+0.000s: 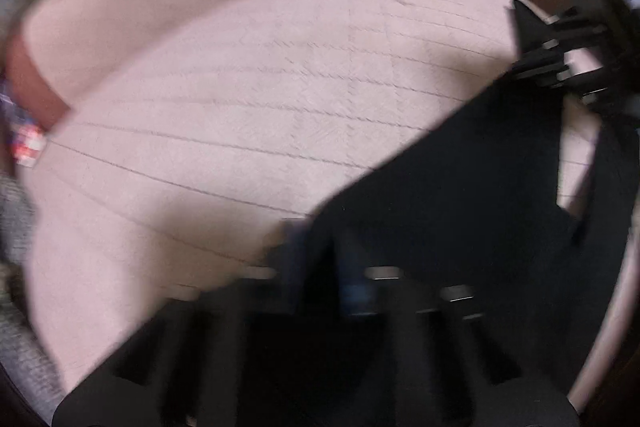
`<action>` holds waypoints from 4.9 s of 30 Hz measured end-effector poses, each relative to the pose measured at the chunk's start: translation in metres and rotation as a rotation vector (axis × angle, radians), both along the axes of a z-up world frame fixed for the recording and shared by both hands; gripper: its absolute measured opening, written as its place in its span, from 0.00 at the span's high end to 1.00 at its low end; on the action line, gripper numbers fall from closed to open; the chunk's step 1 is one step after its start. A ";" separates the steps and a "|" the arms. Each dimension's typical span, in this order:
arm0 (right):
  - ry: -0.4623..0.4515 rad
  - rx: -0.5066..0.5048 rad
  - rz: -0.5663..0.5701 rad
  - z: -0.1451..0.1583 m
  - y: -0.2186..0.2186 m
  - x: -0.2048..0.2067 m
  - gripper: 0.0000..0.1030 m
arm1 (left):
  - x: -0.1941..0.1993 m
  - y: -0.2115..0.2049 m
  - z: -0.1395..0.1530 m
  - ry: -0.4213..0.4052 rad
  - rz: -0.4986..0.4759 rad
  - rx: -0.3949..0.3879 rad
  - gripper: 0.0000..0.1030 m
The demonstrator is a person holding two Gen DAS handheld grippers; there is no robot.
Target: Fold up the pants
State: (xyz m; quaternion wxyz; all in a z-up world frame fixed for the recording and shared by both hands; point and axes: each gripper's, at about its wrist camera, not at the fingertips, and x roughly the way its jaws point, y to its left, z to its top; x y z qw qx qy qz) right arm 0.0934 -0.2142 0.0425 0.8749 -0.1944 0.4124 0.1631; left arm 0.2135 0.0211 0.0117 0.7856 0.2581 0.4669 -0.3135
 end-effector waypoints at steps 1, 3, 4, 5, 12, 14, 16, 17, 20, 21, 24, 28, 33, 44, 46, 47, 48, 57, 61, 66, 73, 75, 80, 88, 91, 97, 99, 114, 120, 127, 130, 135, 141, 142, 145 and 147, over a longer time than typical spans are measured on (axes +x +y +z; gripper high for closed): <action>-0.024 0.006 -0.010 0.008 0.001 -0.007 0.96 | -0.005 0.000 0.005 -0.014 0.015 -0.006 0.93; -0.083 0.016 -0.028 0.030 0.004 -0.028 0.96 | -0.025 0.004 0.023 -0.050 0.024 -0.046 0.94; -0.117 0.017 -0.036 0.042 0.007 -0.043 0.96 | -0.036 0.008 0.033 -0.073 0.023 -0.072 0.94; -0.139 0.018 -0.041 0.049 0.009 -0.055 0.96 | -0.055 0.014 0.048 -0.106 0.025 -0.110 0.94; -0.185 0.061 0.004 0.063 0.039 -0.182 0.96 | -0.176 0.051 0.074 -0.113 0.047 -0.269 0.94; -0.141 0.087 0.002 0.042 0.048 -0.205 0.96 | -0.193 0.059 0.062 -0.055 0.081 -0.290 0.94; -0.067 0.067 -0.018 0.005 0.056 -0.211 0.96 | -0.201 0.071 0.043 -0.001 0.181 -0.292 0.94; -0.018 0.071 -0.038 -0.014 0.060 -0.211 0.96 | -0.203 0.077 0.037 0.021 0.232 -0.302 0.94; -0.010 0.058 -0.082 -0.034 0.067 -0.218 0.96 | -0.204 0.114 0.024 0.144 0.420 -0.429 0.94; -0.005 0.085 -0.090 -0.029 0.067 -0.220 0.96 | -0.208 0.125 0.025 0.144 0.452 -0.461 0.94; 0.014 0.217 -0.095 -0.010 0.063 -0.222 0.96 | -0.215 0.144 0.034 0.114 0.531 -0.509 0.94; -0.057 0.339 -0.130 0.014 0.064 -0.204 0.92 | -0.210 0.166 0.038 0.114 0.647 -0.603 0.52; -0.108 0.429 -0.094 0.020 0.101 -0.188 0.77 | -0.197 0.174 0.031 0.133 0.752 -0.651 0.36; -0.103 0.354 -0.152 -0.017 0.126 -0.158 0.88 | -0.163 0.146 0.023 0.138 0.716 -0.600 0.77; -0.117 0.419 -0.149 -0.004 0.117 -0.169 0.91 | -0.171 0.152 0.035 0.121 0.700 -0.622 0.83; -0.120 0.438 -0.141 0.002 0.117 -0.174 0.91 | -0.179 0.156 0.042 0.106 0.692 -0.643 0.83; -0.126 0.453 -0.128 0.008 0.117 -0.181 0.91 | -0.188 0.160 0.049 0.081 0.685 -0.644 0.83; 0.038 0.429 -0.086 -0.031 0.152 -0.170 0.78 | -0.206 0.174 0.000 0.113 0.815 -0.374 0.83; -0.049 0.541 -0.128 0.001 0.124 -0.175 0.73 | -0.210 0.171 0.009 0.060 0.796 -0.367 0.83; -0.044 0.596 -0.327 0.004 0.087 -0.135 0.69 | -0.210 0.173 0.003 0.065 0.814 -0.369 0.83; -0.023 0.589 -0.382 -0.012 0.087 -0.091 0.90 | -0.197 0.168 0.015 0.015 0.811 -0.352 0.83; -0.045 0.599 -0.418 -0.008 0.083 -0.092 0.90 | -0.196 0.170 0.012 0.016 0.820 -0.343 0.83; 0.008 0.543 -0.417 -0.030 0.095 -0.076 0.90 | -0.194 0.172 0.005 0.042 0.839 -0.329 0.83; -0.019 0.535 -0.432 -0.003 0.070 -0.103 0.59 | -0.214 0.178 0.040 -0.021 0.855 -0.368 0.68; -0.042 0.484 -0.453 0.006 0.062 -0.115 0.55 | -0.223 0.180 0.060 -0.105 0.875 -0.359 0.68; -0.105 0.418 -0.579 0.014 0.002 -0.150 0.55 | -0.221 0.155 0.071 -0.067 0.778 -0.433 0.54; -0.117 0.380 -0.695 0.011 -0.035 -0.161 0.55 | -0.218 0.135 0.068 -0.038 0.722 -0.463 0.47; -0.054 0.370 -0.788 0.003 -0.122 -0.176 0.94 | -0.181 0.034 0.008 0.115 0.563 -0.351 0.47; -0.066 0.390 -0.852 0.027 -0.121 -0.251 0.94 | -0.185 0.047 0.014 0.116 0.589 -0.398 0.47; 0.050 0.262 -0.932 -0.026 -0.110 -0.251 0.93 | -0.196 0.054 0.017 0.102 0.587 -0.387 0.47; 0.027 0.216 -0.941 -0.011 -0.104 -0.253 0.85 | -0.202 0.076 0.029 0.072 0.617 -0.413 0.47; -0.106 0.339 -0.888 0.021 -0.082 -0.264 0.68 | -0.208 0.128 0.040 0.041 0.728 -0.436 0.47; -0.024 0.576 -0.621 0.019 -0.014 -0.215 0.60 | -0.211 0.182 0.039 0.022 0.860 -0.454 0.47; -0.015 0.585 -0.593 0.017 -0.002 -0.203 0.60 | -0.209 0.187 0.037 0.030 0.874 -0.463 0.47; -0.009 0.568 -0.538 0.013 0.022 -0.158 0.60 | -0.204 0.189 0.033 0.042 0.881 -0.462 0.47; 0.003 0.570 -0.507 0.011 0.049 -0.131 0.60 | -0.201 0.181 0.029 0.028 0.865 -0.417 0.47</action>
